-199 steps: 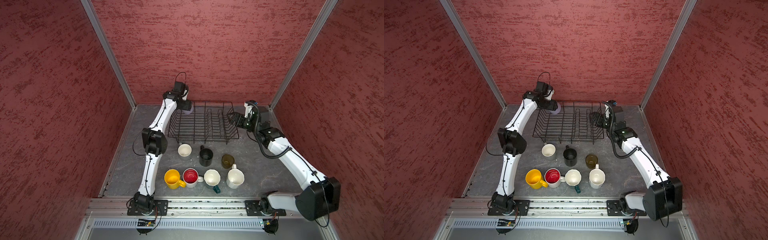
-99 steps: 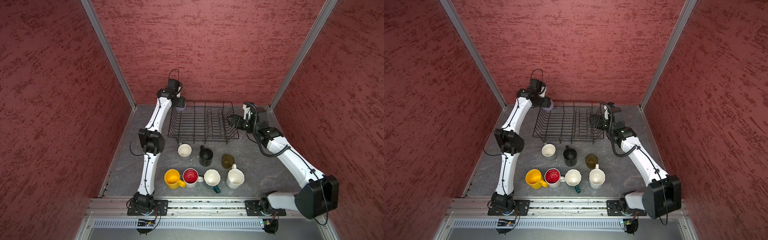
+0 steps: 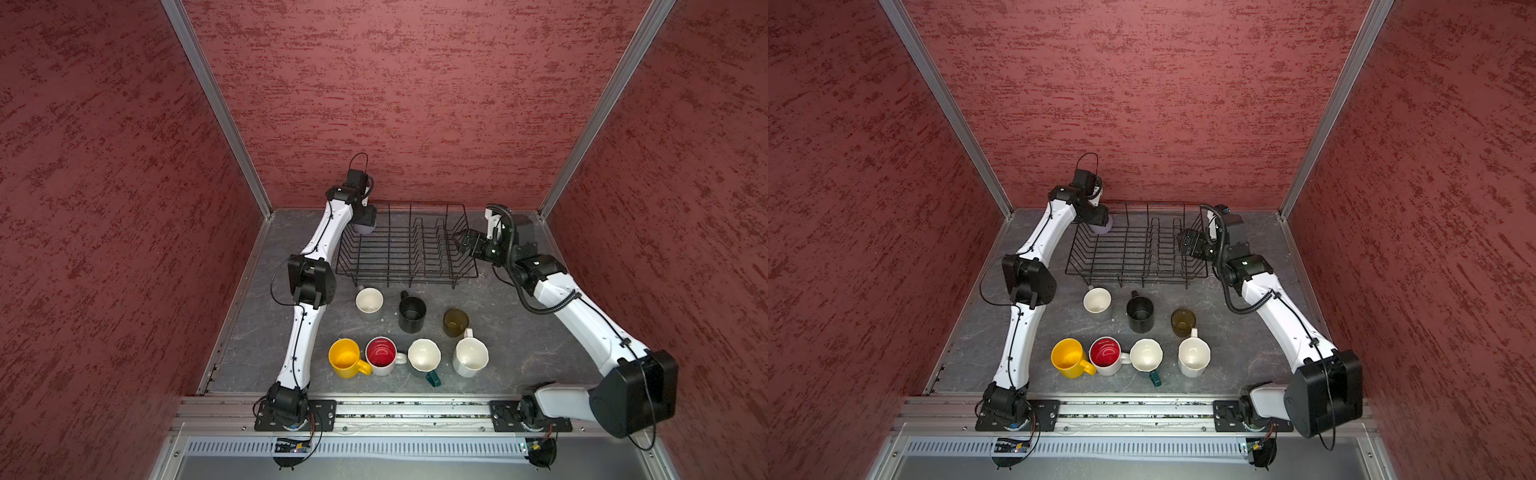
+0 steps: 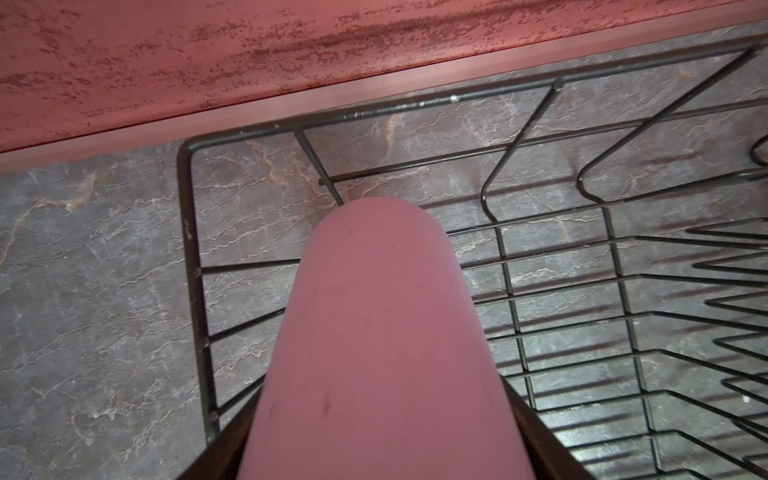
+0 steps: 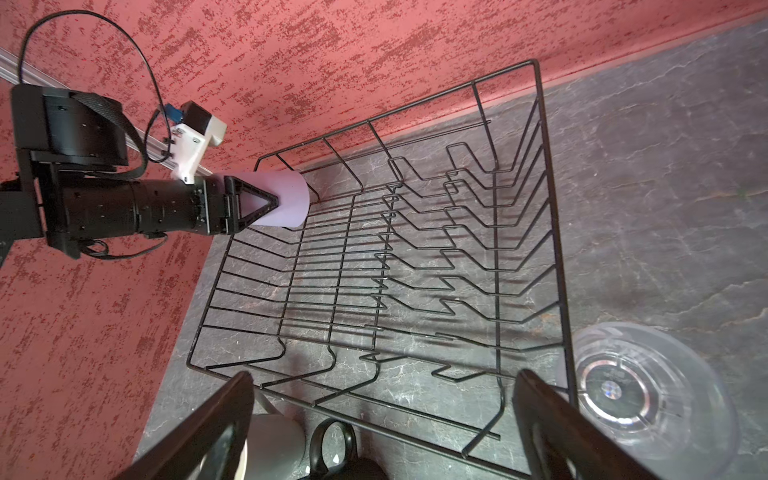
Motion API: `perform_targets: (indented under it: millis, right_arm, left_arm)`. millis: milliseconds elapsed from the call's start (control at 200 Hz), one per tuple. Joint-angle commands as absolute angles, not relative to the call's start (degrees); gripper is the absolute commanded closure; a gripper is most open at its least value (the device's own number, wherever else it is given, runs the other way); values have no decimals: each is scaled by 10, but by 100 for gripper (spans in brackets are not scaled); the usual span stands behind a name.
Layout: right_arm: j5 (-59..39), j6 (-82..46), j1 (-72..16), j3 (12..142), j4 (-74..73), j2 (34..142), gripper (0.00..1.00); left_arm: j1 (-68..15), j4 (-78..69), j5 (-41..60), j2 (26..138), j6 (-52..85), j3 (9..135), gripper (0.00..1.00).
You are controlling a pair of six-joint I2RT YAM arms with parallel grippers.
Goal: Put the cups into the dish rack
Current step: 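Turn the cup upside down and lower it into the rack with the left gripper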
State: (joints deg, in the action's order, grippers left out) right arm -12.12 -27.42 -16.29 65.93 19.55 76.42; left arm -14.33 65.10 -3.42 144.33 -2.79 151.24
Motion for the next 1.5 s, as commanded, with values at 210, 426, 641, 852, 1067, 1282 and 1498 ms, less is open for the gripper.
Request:
perform_targets:
  millis: [210, 426, 641, 852, 1067, 1282, 1498]
  right_arm:
    - [-139, -288, -163, 660, 184, 767, 2]
    - [-143, -293, -163, 657, 179, 770, 2]
    - [-145, -294, -163, 657, 177, 771, 3]
    - [-146, -294, -163, 656, 178, 770, 3]
    - [-145, -295, -163, 658, 176, 772, 2]
    - [-146, -296, -163, 662, 174, 773, 3]
    - [-113, -288, -163, 673, 204, 771, 3]
  left_arm:
    - [-143, 637, -33, 1469, -40, 1511, 100]
    - [-142, 647, -17, 1482, -38, 1510, 99]
    - [-142, 651, -11, 1486, -37, 1506, 82]
    - [-142, 655, -19, 1486, -37, 1506, 27]
    - [-143, 651, -20, 1473, -52, 1501, 7]
    - [-143, 624, -13, 1442, -53, 1470, 0]
    - [-143, 608, 12, 1403, -44, 1455, 0]
